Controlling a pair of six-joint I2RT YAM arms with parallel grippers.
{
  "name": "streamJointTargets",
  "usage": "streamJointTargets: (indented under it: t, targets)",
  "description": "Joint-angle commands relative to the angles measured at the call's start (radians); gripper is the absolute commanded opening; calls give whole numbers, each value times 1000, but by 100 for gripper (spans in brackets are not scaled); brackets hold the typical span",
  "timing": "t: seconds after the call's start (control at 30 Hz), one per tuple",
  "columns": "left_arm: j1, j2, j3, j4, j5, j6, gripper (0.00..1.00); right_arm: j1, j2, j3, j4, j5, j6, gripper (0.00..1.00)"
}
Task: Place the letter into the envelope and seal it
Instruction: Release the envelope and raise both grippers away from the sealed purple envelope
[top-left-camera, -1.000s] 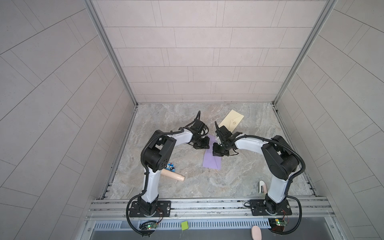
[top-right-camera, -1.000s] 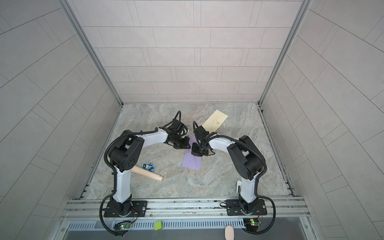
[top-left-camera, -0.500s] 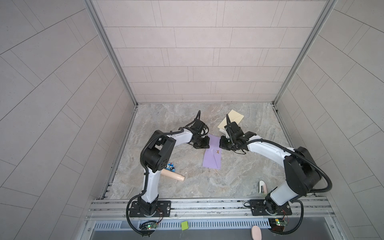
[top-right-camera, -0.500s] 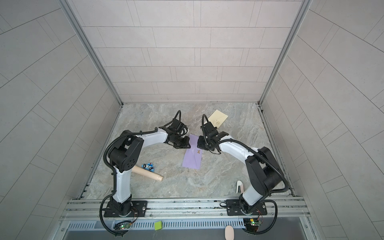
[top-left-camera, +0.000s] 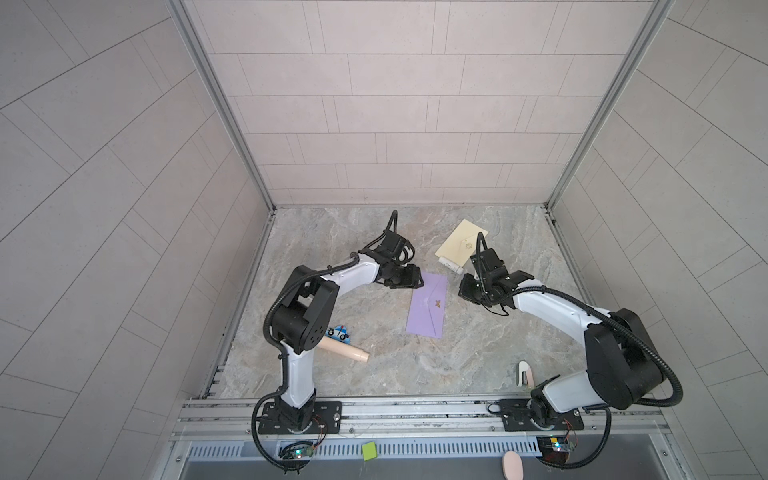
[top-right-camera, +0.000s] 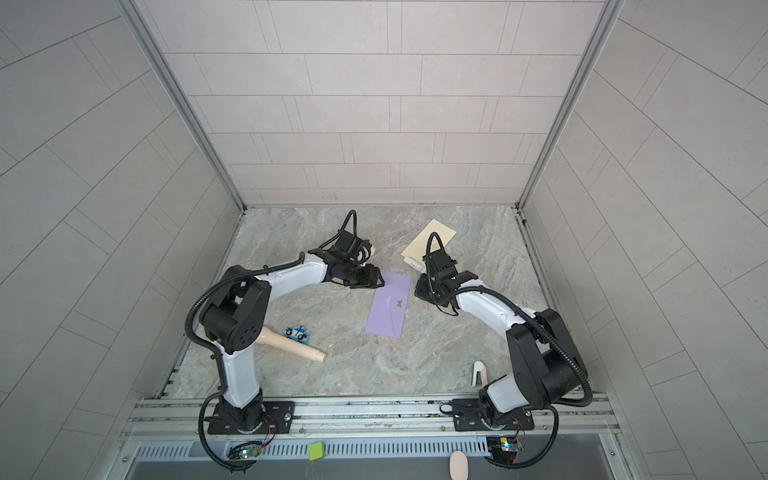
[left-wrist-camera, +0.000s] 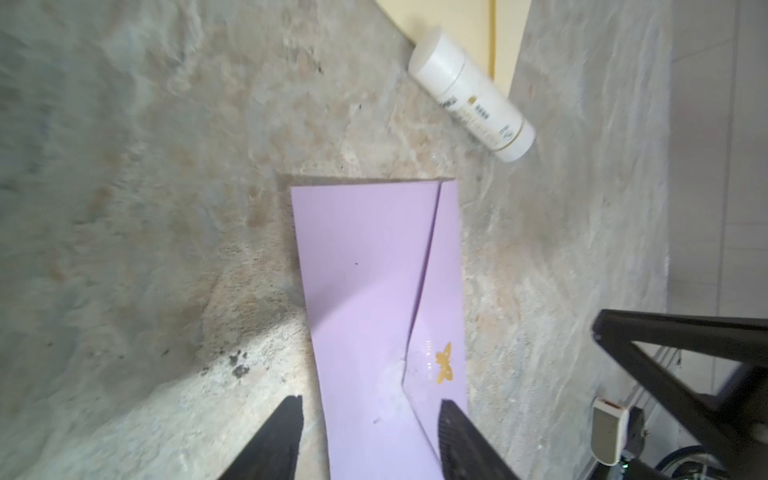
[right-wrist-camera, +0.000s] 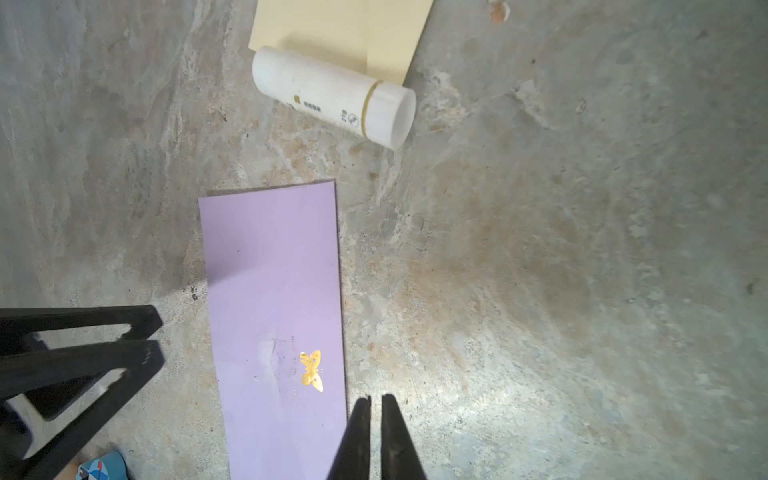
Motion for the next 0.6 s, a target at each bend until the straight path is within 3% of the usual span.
streamJointTargets:
  t: [0.0, 0.17, 0.43, 0.47, 0.53, 0.57]
  targets:
    - [16, -99, -32, -56, -74, 23, 66, 2, -27, 4, 8, -8, -3, 12]
    - [47, -243, -129, -213, -251, 42, 79, 2, -14, 8, -2, -16, -22, 14]
    - [111, -320, -213, -341, -340, 95, 84, 3, 26, 13, 14, -49, -29, 20]
    - [110, -308, -207, -351, -346, 108, 82, 2, 33, 17, 14, -53, -30, 20]
    - [110, -284, -203, -356, -351, 126, 57, 2, 42, 24, 13, -57, -31, 20]
    - [111, -272, -202, -356, -351, 132, 53, 3, 46, 26, 13, -59, -31, 20]
